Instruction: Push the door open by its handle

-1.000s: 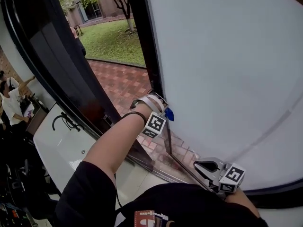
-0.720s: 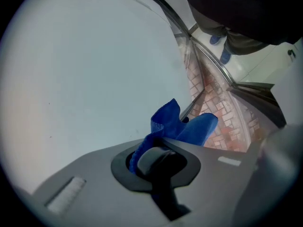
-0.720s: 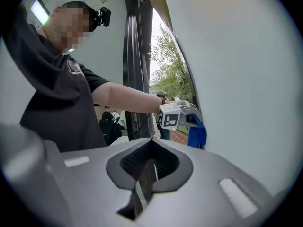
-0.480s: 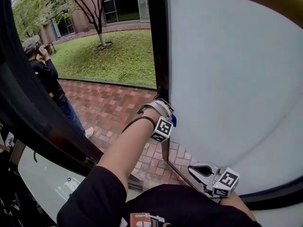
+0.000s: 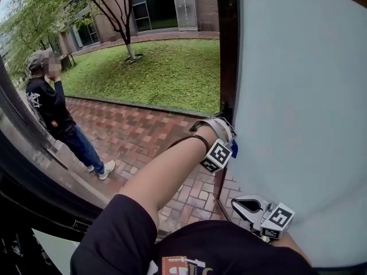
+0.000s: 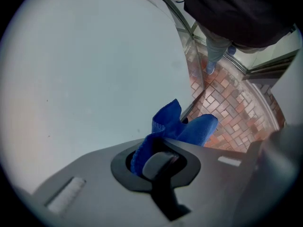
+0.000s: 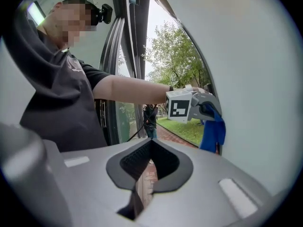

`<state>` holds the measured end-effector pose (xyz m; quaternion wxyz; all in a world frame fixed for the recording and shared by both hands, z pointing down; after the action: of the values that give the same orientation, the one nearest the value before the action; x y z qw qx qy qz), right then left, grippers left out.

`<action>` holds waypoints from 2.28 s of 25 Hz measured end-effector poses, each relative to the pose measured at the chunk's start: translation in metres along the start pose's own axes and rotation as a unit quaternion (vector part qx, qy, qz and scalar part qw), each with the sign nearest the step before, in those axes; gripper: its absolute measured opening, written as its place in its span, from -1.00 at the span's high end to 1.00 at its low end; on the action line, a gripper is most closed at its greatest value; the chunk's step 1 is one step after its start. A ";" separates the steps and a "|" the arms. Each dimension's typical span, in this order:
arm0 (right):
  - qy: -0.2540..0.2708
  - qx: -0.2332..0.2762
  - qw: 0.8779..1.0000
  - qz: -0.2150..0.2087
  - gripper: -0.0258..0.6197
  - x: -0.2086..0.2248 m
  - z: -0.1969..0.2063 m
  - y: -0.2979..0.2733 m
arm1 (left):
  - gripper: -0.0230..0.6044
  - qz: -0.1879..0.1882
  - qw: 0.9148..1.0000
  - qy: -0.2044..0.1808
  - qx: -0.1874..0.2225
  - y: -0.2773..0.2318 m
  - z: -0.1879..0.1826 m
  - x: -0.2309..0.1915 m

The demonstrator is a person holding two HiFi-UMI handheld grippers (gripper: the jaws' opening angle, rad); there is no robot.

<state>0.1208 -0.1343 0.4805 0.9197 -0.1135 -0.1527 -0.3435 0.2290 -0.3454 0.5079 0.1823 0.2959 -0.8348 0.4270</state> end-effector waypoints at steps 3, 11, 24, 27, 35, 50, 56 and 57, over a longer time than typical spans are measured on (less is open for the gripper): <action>0.011 -0.008 0.999 0.037 0.92 0.067 -0.015 -0.009 | 0.86 -0.006 1.000 -0.006 0.015 -0.049 0.029 -0.013; 0.023 0.010 0.996 0.082 0.92 0.128 -0.032 0.024 | 0.86 -0.038 0.994 0.006 0.105 -0.110 0.028 -0.091; -0.016 0.074 0.971 0.226 0.92 0.248 -0.062 0.073 | 0.86 -0.105 0.974 -0.027 0.197 -0.178 0.003 -0.199; -0.012 0.074 0.962 0.262 0.92 0.272 -0.070 0.076 | 0.72 -0.153 0.963 -0.014 0.221 -0.172 -0.007 -0.221; -0.017 0.046 0.954 0.296 0.92 0.330 -0.091 0.016 | 0.06 -0.308 0.881 0.180 0.313 -0.110 0.092 -0.212; -0.088 0.009 0.977 0.197 0.92 0.448 -0.086 -0.080 | 0.80 -0.144 0.378 0.854 0.327 -0.157 0.194 0.163; -0.098 0.017 0.981 0.165 0.92 0.475 -0.093 -0.106 | 0.92 -0.153 0.366 0.876 0.276 -0.157 0.187 0.189; -0.099 0.016 0.982 0.160 0.92 0.477 -0.094 -0.109 | 0.93 -0.156 0.364 0.877 0.273 -0.157 0.189 0.187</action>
<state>0.4095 -0.5289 0.5757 0.9448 -0.1548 -0.2286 -0.1764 0.1796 -0.6358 0.5996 0.7839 -0.0863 0.0192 0.6145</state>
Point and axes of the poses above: the fingertips, and each gripper's own axes: y backward along the fingers, x to its right, z out of its underside, the point moved 1 cm from there along y, backward along the fingers, and after that the axes turned 13 degrees about -y, right-handed, at the moved point
